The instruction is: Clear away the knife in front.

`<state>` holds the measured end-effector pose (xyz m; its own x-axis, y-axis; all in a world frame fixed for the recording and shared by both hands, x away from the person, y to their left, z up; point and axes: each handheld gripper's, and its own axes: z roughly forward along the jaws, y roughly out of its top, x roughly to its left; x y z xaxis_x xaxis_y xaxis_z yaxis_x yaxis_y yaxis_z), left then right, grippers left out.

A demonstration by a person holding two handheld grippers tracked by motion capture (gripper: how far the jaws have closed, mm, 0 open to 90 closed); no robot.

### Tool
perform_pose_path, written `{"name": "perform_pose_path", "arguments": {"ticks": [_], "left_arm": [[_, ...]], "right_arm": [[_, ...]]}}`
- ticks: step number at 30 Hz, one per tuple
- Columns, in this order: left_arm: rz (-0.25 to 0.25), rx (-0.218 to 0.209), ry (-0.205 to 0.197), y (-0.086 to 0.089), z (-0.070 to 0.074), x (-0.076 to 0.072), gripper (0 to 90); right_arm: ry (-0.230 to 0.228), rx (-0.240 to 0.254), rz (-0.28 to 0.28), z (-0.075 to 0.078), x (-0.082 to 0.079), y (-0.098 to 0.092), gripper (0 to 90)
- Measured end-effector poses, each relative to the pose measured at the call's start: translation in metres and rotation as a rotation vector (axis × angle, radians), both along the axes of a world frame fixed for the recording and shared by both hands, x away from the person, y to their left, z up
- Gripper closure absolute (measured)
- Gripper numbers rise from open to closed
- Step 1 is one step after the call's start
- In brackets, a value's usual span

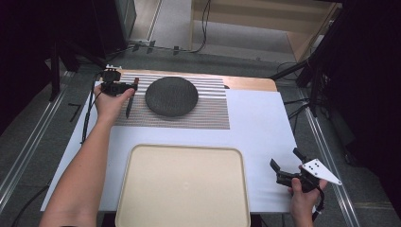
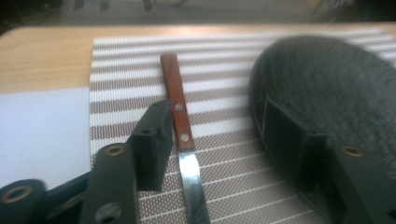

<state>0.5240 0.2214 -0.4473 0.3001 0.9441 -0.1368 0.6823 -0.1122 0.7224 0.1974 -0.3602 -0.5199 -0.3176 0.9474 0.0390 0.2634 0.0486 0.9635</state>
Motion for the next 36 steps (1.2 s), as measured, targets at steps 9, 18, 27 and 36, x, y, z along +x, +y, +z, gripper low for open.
{"name": "perform_pose_path", "arguments": {"ticks": [9, 18, 27, 36], "left_arm": [[0.013, 0.021, 0.071, 0.002, -0.005, 0.019, 57.2], [0.021, 0.005, 0.124, -0.002, -0.017, 0.027, 61.1], [0.050, 0.014, 0.157, -0.004, -0.022, 0.032, 67.1], [0.087, 0.062, 0.199, -0.008, -0.031, 0.036, 69.9]], "right_arm": [[0.004, -0.002, -0.001, 0.000, 0.000, 0.000, 0.0], [0.008, 0.002, -0.006, 0.000, 0.001, 0.000, 0.0], [0.008, 0.007, -0.004, 0.000, 0.001, -0.001, 0.0], [0.009, 0.010, -0.006, 0.000, 0.001, -0.001, 0.0]]}}
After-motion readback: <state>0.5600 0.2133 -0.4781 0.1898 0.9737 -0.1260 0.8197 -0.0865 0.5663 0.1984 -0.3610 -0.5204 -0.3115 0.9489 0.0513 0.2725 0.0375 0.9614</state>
